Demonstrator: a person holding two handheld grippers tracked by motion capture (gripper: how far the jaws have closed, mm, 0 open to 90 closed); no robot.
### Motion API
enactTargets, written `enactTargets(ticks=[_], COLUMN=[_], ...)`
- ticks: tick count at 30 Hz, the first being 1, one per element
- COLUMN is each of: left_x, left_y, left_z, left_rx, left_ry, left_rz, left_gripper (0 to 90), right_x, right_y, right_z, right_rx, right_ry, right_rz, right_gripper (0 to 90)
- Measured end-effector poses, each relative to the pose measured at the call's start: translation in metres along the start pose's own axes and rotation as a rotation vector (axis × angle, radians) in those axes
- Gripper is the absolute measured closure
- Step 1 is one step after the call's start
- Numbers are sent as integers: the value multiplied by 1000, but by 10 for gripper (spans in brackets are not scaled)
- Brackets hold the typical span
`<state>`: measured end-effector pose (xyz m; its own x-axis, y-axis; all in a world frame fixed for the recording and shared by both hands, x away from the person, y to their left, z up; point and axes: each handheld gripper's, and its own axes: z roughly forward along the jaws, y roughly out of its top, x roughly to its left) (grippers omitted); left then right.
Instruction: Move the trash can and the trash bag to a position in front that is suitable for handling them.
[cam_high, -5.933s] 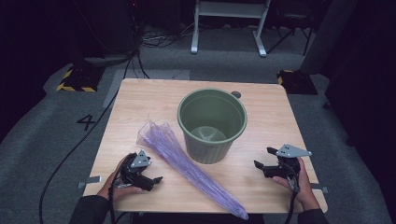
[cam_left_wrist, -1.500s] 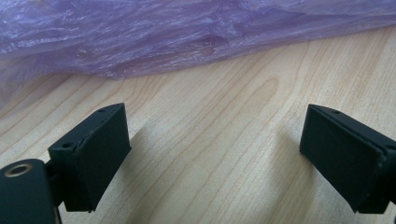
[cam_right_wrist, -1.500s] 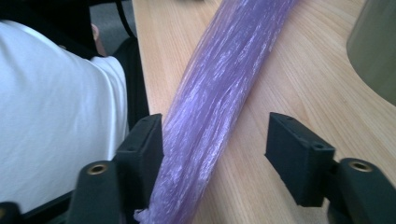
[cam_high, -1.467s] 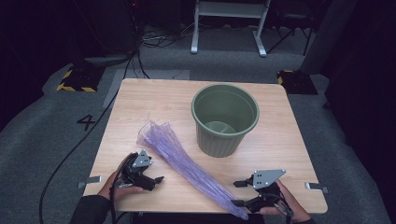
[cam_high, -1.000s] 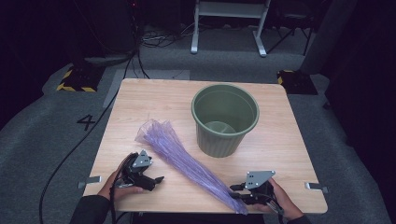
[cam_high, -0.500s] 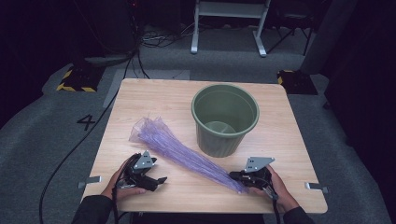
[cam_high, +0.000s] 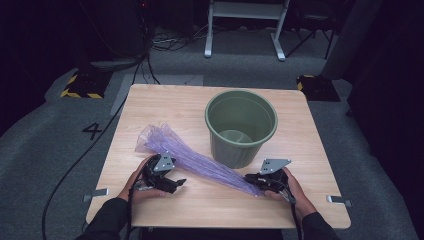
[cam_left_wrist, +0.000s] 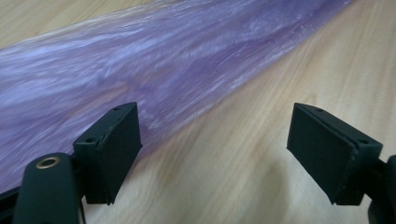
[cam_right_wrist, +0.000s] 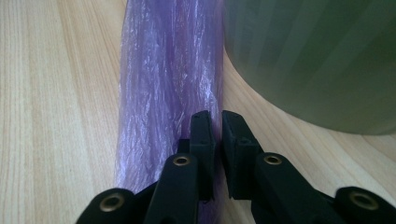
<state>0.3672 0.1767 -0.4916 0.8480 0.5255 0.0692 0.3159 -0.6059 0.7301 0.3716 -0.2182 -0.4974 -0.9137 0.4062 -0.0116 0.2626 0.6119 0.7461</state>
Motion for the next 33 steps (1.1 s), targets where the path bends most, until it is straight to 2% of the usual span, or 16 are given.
enactTargets(ticks=[5, 6, 8, 11, 12, 13, 16, 17, 18, 19, 22, 25, 27, 28, 33], left_x=[4, 4, 7, 8, 9, 10, 11, 12, 12, 12, 12, 14, 14, 16, 20], left_y=[11, 12, 15, 17, 19, 20, 22, 22, 22, 22, 21, 21, 20, 19, 16], left_z=[11, 13, 18, 26, 30, 30, 32, 33, 33, 34, 34, 33, 32, 30, 27], left_rx=[-6, -6, 11, 33, 37, 34, 28, 20, 20, 17, 16, 23, 29, 34, 41], left_ry=[2, 22, 9, 17, 23, 15, 20, 25, 25, 28, 29, 46, 66, 79, 121], left_rz=[8, 22, 14, 24, 28, 18, 12, -5, -5, -14, -37, -48, -50, -65, -86], left_gripper=[161, 161, 173, 196, 243, 273, 451, 534, 576, 624, 735, 800, 813, 823, 866], right_x=[1, 1, 2, 1, 0, 0, 0, -1, -1, 0, 1, 3, 6, 9, 17], right_y=[6, 6, 8, 8, 8, 7, 7, 7, 7, 6, 5, 5, 5, 4, 1], right_z=[7, 7, 7, 7, 6, 6, 4, 2, 2, -2, -12, -20, -30, -37, -50], right_rx=[3, 3, 1, -6, -13, -11, -14, -14, -14, -22, -61, -83, -114, -130, -143], right_ry=[5, 5, 7, 3, 7, 4, 4, -5, -5, -18, -42, -58, -61, -61, -40], right_rz=[-13, -13, -19, -10, 1, 4, 12, 25, 25, 41, 64, 71, 75, 65, 61], right_gripper=[792, 792, 760, 711, 628, 622, 571, 510, 510, 471, 461, 451, 439, 420, 369])
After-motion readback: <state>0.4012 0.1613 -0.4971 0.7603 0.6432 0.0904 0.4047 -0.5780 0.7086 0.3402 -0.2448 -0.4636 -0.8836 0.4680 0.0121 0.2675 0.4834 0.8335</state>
